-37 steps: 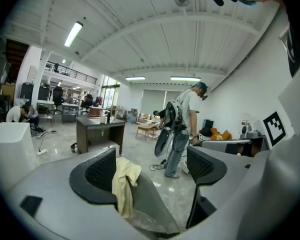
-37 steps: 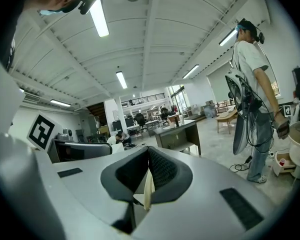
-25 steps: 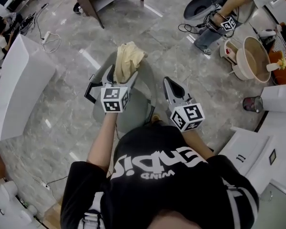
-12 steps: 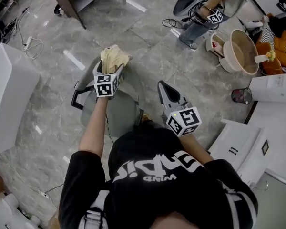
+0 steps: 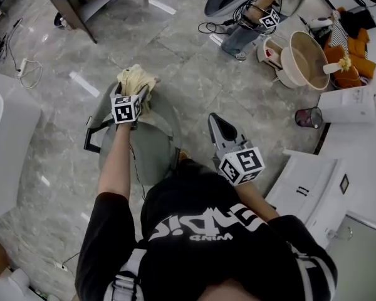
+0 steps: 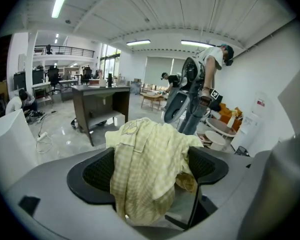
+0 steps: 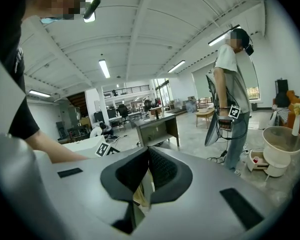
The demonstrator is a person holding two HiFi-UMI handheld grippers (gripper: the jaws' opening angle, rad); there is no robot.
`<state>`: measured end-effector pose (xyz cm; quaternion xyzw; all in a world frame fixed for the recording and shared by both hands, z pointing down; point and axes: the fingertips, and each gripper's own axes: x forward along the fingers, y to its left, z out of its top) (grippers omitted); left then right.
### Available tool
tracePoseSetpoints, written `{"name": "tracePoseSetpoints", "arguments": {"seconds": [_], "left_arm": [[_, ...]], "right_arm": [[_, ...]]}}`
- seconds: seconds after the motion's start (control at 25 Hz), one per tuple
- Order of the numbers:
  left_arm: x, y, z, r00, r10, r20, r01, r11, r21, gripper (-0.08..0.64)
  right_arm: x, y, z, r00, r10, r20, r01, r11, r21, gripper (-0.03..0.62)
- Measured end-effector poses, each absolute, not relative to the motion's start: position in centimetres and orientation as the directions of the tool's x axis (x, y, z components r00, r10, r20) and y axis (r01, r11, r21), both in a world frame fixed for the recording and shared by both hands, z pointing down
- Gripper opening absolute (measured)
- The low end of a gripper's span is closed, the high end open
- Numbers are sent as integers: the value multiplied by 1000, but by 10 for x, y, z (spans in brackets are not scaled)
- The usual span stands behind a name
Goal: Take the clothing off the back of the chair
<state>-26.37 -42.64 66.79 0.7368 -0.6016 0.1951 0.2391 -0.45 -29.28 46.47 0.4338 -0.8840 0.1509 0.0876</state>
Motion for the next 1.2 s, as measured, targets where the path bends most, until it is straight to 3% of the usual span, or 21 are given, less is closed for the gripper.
{"name": "tracePoseSetpoints", "arguments": {"seconds": [0.16, 0.6, 0.92, 1.2], "left_arm": [[-265, -425, 668, 187, -793, 579, -982, -143, 122, 449], [-267, -416, 660, 132, -775, 618, -991, -89, 100, 183], [-263, -413, 628, 114, -800, 589, -993, -84, 78, 164], [-263, -421, 543, 127, -865, 486, -992, -104, 75, 164]], "right_arm": [[1, -294, 467, -597, -747, 292, -802, 566, -190, 14], [8, -286, 468, -589, -750, 300, -807, 560, -187, 14], [10, -282, 465, -596, -752, 282, -803, 563, -196, 14], [6, -278, 464, -617, -741, 265, -787, 580, -210, 14]]}}
